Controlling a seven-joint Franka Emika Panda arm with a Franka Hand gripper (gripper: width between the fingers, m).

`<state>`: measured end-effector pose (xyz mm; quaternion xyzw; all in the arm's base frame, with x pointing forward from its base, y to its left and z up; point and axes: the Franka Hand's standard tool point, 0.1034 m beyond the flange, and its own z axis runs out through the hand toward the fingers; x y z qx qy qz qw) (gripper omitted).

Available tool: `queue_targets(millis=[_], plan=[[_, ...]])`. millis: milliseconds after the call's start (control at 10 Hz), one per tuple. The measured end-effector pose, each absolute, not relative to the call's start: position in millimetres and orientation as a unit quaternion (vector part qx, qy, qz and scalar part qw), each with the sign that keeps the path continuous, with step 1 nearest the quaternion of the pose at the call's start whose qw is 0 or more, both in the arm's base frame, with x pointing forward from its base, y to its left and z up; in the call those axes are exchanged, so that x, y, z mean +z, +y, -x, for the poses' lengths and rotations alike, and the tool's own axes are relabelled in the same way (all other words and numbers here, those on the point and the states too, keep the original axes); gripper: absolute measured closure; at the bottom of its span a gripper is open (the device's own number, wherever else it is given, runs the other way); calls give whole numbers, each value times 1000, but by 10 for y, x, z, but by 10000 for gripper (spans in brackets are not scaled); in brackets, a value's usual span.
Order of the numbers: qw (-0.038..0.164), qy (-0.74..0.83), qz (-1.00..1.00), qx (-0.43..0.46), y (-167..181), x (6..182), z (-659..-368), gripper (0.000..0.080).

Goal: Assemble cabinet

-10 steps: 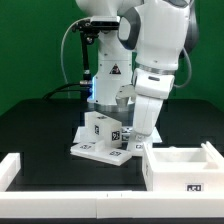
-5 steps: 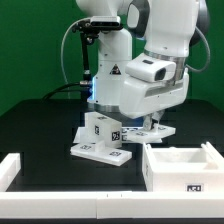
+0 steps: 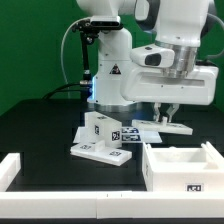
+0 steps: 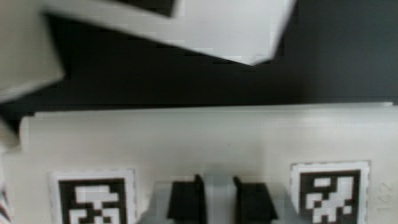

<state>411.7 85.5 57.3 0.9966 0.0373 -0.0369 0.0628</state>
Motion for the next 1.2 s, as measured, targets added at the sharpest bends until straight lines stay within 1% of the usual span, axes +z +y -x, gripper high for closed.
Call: queue_targets(millis=[100, 200, 300, 500, 700, 800, 900, 1200], plan=[[54, -60, -996, -24, 896, 570, -4143, 735], [42, -70, -997, -8, 911, 570, -4168, 735], [38, -131, -991, -11, 934, 561, -4149, 735], [33, -202, -979, -13, 938, 558, -4146, 735], [19, -369, -929, -20, 738, 590, -4198, 735], [-8, -458, -889, -8, 648, 590, -4211, 735], [-21, -506, -862, -10, 634, 608, -4220, 735], [-22, -579, -815, -16, 674, 581, -4200, 735]])
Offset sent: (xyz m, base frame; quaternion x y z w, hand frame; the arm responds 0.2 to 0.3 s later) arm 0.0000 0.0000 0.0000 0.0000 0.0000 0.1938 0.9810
